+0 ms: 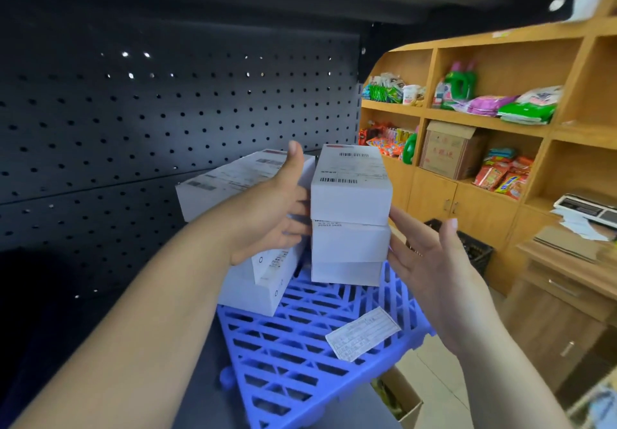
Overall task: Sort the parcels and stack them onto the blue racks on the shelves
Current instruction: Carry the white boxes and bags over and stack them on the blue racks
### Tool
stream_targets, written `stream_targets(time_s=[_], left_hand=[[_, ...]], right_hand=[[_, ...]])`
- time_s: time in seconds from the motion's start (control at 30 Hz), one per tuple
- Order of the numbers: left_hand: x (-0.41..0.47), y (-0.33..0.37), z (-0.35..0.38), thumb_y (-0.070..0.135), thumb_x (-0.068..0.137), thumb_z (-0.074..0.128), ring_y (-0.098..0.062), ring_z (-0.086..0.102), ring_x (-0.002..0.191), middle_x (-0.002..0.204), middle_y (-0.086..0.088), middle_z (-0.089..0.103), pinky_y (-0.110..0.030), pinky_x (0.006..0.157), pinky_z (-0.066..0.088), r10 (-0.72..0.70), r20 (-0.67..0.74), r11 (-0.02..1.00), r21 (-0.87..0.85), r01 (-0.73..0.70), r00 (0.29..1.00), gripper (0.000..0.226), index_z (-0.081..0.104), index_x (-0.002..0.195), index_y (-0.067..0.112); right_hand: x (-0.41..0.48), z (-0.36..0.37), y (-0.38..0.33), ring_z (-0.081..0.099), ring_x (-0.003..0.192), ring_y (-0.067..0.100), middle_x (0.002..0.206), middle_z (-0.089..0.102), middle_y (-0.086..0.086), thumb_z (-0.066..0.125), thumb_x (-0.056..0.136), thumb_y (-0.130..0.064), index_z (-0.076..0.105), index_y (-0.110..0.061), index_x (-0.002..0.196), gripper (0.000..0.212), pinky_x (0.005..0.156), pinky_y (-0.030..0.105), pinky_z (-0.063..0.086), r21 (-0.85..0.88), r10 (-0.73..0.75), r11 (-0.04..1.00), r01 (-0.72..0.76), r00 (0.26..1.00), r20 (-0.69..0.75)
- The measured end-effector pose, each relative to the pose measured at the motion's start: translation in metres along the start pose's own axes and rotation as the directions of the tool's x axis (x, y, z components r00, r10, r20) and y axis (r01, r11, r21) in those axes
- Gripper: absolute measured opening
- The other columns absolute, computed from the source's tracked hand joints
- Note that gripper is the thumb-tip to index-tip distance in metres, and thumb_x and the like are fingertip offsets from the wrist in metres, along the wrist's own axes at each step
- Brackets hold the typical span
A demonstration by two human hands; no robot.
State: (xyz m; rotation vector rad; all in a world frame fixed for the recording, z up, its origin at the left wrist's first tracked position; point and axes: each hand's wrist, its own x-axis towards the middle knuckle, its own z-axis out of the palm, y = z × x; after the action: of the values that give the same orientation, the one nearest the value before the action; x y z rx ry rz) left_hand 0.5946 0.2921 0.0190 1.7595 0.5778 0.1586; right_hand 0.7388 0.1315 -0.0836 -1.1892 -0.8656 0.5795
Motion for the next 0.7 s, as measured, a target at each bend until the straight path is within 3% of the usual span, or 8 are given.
stream_targets(time_s=[0.2,0.37,0.43,0.5,0.6,0.7], left_hand=[[-0.001,-0.001,-0.019,0.083,0.073,0.010,-0.014,0.060,0.112,0.124,0.011,0.060,-0.056,0.102,0.040,-0.054,0.109,0.996,-0.059,0.061,0.993,0.098,0.050,0.133,0.017],[-0.006,0.004,-0.014,0.082,0.074,0.008,-0.014,0.053,0.123,0.119,0.017,0.057,-0.049,0.105,0.040,-0.064,0.147,0.997,-0.029,0.069,0.987,0.092,0.050,0.128,0.021],[-0.007,0.005,-0.015,0.083,0.073,0.007,-0.009,0.053,0.120,0.111,0.019,0.057,-0.039,0.104,0.043,-0.065,0.167,0.997,-0.029,0.070,0.984,0.094,0.051,0.124,0.017],[-0.009,0.005,-0.017,0.084,0.072,0.006,-0.005,0.055,0.113,0.110,0.016,0.058,-0.032,0.099,0.045,-0.073,0.188,0.997,-0.021,0.078,0.979,0.095,0.049,0.121,0.014],[-0.010,0.006,-0.018,0.085,0.069,0.006,-0.006,0.062,0.098,0.104,0.018,0.058,-0.032,0.098,0.044,-0.079,0.198,0.997,0.028,0.075,0.977,0.097,0.047,0.117,0.012],[-0.011,0.006,-0.019,0.086,0.067,0.007,-0.006,0.063,0.093,0.105,0.017,0.058,-0.030,0.096,0.044,-0.091,0.191,0.995,0.059,0.081,0.977,0.105,0.047,0.126,0.009]], right_hand=[[-0.001,0.005,0.004,0.041,0.134,0.005,0.141,0.051,-0.013,0.035,0.072,-0.078,0.049,-0.036,0.136,0.078,0.117,0.043,0.021,0.057,0.032,0.998,-0.034,0.998,0.049],[0.004,0.008,0.004,0.050,0.127,0.010,0.127,0.060,-0.010,0.070,0.029,-0.087,0.059,-0.030,0.119,0.108,0.112,0.034,0.032,0.132,0.002,0.991,0.002,1.000,-0.029],[0.008,0.011,0.006,0.048,0.129,0.010,0.134,0.057,-0.008,0.067,0.031,-0.088,0.058,-0.029,0.123,0.110,0.112,0.033,0.032,0.121,-0.035,0.992,0.035,0.999,-0.003],[0.007,0.010,0.007,0.041,0.136,0.013,0.143,0.049,-0.003,0.056,0.047,-0.092,0.055,-0.029,0.130,0.104,0.115,0.040,0.026,0.124,-0.058,0.991,0.053,0.998,0.036],[-0.004,0.007,0.009,0.036,0.138,0.009,0.149,0.042,-0.007,0.014,0.084,-0.075,0.048,-0.035,0.139,0.075,0.114,0.048,0.021,0.043,-0.092,0.995,0.093,0.996,-0.021],[-0.011,0.003,0.013,0.037,0.138,0.011,0.147,0.044,-0.007,0.018,0.081,-0.082,0.044,-0.031,0.142,0.084,0.113,0.049,0.020,0.009,-0.120,0.993,0.120,0.992,-0.032]])
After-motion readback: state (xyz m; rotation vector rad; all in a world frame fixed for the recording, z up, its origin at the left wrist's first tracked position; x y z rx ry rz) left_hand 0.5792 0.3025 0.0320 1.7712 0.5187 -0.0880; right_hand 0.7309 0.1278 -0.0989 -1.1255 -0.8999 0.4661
